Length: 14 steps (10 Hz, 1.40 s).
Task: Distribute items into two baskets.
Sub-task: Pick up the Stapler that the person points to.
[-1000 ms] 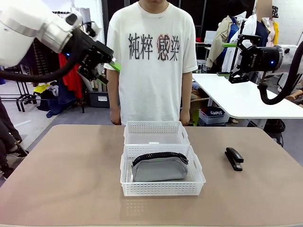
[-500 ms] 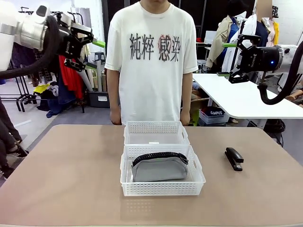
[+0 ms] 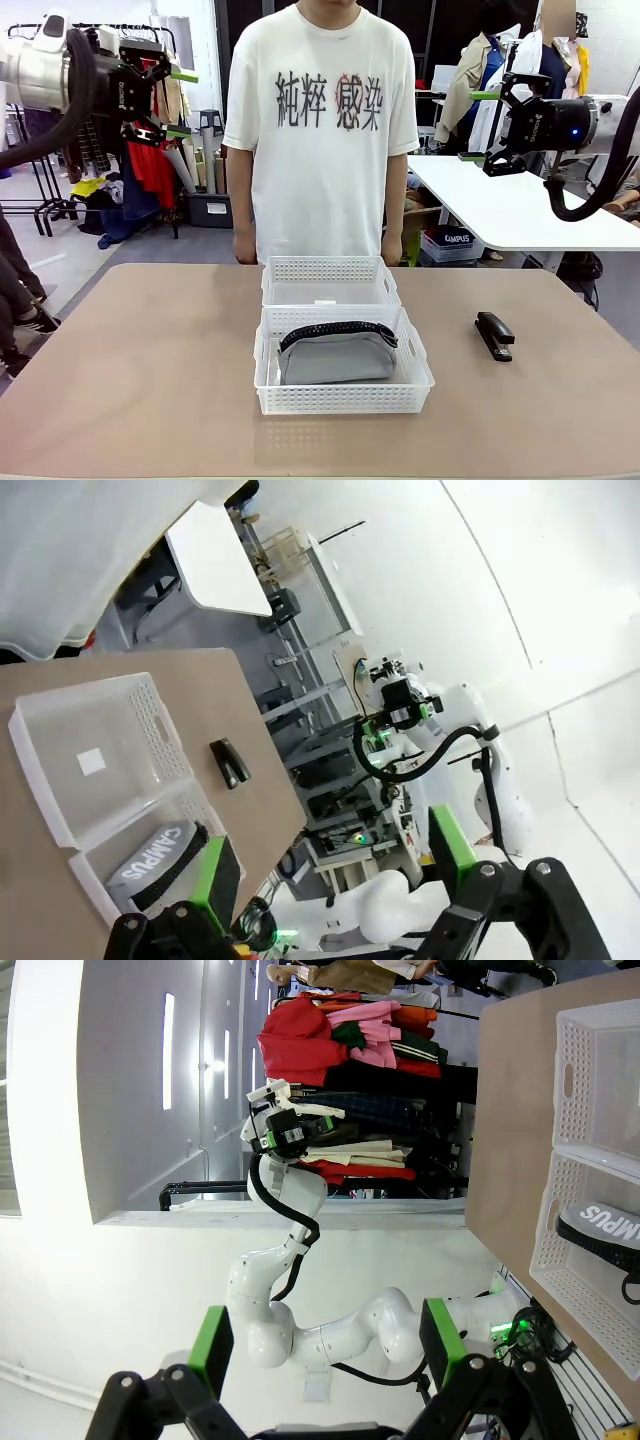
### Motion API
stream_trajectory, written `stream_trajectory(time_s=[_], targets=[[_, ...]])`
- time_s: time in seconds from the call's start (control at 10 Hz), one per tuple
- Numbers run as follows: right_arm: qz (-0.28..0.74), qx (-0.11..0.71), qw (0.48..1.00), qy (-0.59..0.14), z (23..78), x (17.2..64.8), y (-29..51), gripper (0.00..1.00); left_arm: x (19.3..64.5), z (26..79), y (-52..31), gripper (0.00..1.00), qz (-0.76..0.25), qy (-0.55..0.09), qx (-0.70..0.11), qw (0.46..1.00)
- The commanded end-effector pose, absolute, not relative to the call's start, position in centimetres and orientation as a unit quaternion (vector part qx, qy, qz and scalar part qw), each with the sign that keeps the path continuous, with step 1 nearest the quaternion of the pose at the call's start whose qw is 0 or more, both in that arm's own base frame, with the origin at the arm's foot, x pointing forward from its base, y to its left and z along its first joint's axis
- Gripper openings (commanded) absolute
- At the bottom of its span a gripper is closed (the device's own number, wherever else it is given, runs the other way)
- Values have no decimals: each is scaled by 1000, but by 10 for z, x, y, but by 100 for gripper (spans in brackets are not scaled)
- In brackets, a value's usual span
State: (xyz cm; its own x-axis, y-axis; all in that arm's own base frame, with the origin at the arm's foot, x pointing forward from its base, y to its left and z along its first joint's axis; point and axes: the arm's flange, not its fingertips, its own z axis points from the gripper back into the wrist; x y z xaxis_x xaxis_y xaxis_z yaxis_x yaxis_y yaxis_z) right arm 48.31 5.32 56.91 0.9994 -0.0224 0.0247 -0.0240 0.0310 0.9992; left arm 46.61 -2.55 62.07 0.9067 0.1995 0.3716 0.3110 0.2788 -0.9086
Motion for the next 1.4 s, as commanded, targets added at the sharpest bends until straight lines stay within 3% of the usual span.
stream_trajectory(time_s=[0.0,0.4,1.0,1.1,1.3], targets=[[1,696,718,-18,571,483,53,100,455,615,-21,100,-39,-183,-623,759],[1,696,718,-18,571,483,53,100,435,604,-15,100,-61,-152,-666,728],[1,696,718,-18,571,483,53,100,442,597,-23,100,-48,-132,-658,740],[1,696,718,-18,571,483,53,100,442,598,-28,100,-56,-145,-627,763],[1,696,718,-18,571,483,53,100,442,593,-22,100,-58,-132,-654,743]])
